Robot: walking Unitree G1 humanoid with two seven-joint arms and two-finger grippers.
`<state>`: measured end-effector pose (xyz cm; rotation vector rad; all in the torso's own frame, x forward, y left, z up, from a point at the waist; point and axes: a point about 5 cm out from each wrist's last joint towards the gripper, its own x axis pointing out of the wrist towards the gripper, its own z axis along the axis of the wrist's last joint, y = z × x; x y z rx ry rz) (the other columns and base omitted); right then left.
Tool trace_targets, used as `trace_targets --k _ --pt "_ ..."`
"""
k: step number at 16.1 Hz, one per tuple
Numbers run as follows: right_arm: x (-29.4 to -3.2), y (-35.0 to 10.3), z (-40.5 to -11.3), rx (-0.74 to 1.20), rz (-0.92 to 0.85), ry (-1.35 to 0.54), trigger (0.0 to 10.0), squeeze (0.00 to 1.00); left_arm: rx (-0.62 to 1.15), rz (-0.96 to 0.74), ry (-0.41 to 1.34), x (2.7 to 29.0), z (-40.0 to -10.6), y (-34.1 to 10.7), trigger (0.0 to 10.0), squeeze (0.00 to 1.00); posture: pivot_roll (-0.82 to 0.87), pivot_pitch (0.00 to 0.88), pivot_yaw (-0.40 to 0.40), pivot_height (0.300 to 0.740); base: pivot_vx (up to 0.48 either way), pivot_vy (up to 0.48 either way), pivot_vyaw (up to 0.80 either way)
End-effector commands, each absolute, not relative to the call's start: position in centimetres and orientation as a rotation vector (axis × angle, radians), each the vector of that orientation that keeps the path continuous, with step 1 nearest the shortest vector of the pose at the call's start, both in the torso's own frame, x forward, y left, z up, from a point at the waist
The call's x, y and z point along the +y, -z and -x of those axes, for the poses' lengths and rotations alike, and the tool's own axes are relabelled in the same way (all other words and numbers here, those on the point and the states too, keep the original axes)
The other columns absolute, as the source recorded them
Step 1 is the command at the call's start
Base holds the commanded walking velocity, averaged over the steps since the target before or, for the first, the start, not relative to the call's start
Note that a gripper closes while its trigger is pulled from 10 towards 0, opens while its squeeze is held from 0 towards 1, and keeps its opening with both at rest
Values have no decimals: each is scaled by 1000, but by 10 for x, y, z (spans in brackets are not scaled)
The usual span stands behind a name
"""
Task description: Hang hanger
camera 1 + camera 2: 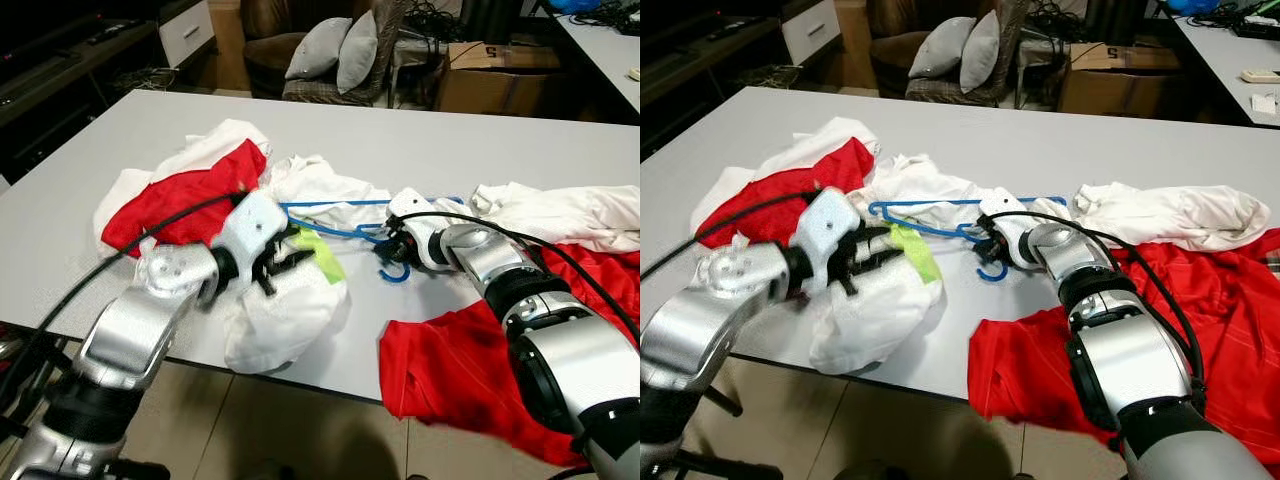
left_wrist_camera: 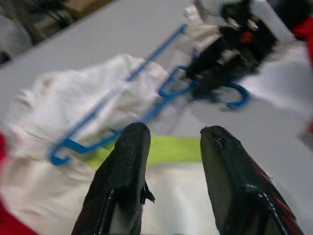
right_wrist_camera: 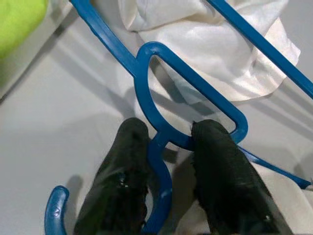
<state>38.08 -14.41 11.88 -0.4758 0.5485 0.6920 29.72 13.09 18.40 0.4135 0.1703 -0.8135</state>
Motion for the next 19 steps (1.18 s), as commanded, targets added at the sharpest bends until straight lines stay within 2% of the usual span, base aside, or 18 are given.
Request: trace_targets --k 1,3,4,6,12,13,14,15,16,17,18,19 --pt "-144 -127 -384 527 449 -688 0 0 123 -426 789 129 -302 -191 10000 0 31 0 63 740 0 0 0" --pt "-146 -137 -388 491 427 -693 0 0 54 -405 766 127 -307 -201 10000 0 27 0 62 740 0 0 0" --pt "-148 -147 -391 458 408 -710 0 0 14 -418 769 124 -309 -206 10000 1000 19 0 61 740 0 0 0" --pt "-149 -154 -392 435 396 -726 0 0 -15 -414 800 119 -310 -208 10000 1000 7 0 67 740 0 0 0" --pt "-155 -186 -396 300 347 -746 0 0 -227 -560 924 87 -315 -233 10000 1000 -32 0 85 740 0 0 0" --pt "-157 -188 -395 271 380 -731 1804 0 -216 -585 951 84 -317 -231 10000 1000 -39 0 95 740 0 0 0" --pt "-160 -186 -394 252 420 -707 10000 0 -175 -587 938 86 -320 -224 10000 1000 -54 0 113 740 0 0 0" --pt "-164 -178 -390 268 411 -716 10000 1000 -106 -613 908 93 -325 -212 10000 1000 -56 0 116 740 0 0 0" --pt "-163 -173 -388 274 383 -728 10000 1000 -49 -628 904 97 -326 -202 10000 1000 -54 0 117 740 0 0 0" --pt "-161 -169 -388 286 372 -739 10000 1000 -22 -622 919 100 -323 -197 10000 416 -45 0 115 740 0 0 0" --pt "-157 -165 -387 300 356 -764 10000 1000 1 -601 951 103 -316 -194 10000 0 -34 0 112 740 0 0 0" --pt "-152 -161 -387 310 365 -781 10000 1000 28 -534 966 107 -311 -193 10000 0 -27 0 110 740 0 0 0"
